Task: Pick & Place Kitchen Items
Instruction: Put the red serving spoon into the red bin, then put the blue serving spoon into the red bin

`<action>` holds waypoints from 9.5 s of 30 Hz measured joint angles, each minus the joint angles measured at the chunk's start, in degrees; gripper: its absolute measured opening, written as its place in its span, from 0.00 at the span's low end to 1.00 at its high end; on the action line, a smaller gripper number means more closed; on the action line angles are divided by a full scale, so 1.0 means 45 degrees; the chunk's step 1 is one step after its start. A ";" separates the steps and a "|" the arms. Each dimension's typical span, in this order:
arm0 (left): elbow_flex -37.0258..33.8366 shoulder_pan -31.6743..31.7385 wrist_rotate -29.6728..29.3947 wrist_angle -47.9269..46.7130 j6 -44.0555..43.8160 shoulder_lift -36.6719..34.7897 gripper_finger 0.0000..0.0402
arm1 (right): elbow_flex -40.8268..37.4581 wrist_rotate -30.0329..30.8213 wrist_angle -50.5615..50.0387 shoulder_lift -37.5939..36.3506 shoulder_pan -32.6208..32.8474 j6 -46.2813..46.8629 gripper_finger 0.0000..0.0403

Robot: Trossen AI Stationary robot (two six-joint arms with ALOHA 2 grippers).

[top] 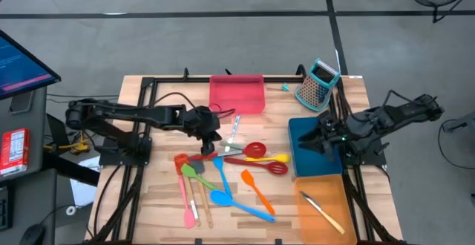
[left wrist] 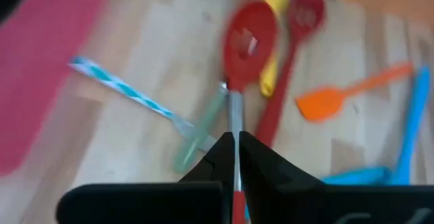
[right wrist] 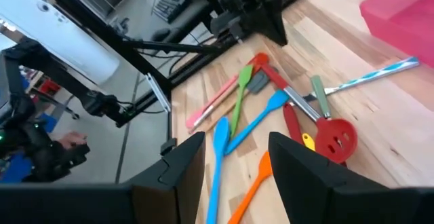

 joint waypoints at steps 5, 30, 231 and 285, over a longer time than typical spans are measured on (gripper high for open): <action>-0.0001 -0.0242 0.1599 0.0072 0.0854 0.0891 0.19 | 0.0005 -0.0010 -0.0022 0.0032 0.0001 0.0000 0.40; -0.0011 -0.1232 -0.0616 0.0545 0.0971 0.3629 0.58 | 0.0010 -0.0034 -0.0266 0.0003 0.0003 -0.0097 0.40; 0.5449 0.7468 -0.1913 -0.3712 0.7992 0.5007 0.09 | 0.0019 0.0746 -0.0450 0.0032 -0.1418 0.0680 0.40; 0.5847 0.4872 -0.1209 -0.3557 0.4247 -0.1897 0.51 | 0.0019 0.0657 -0.0647 0.0037 -0.1409 0.0534 0.40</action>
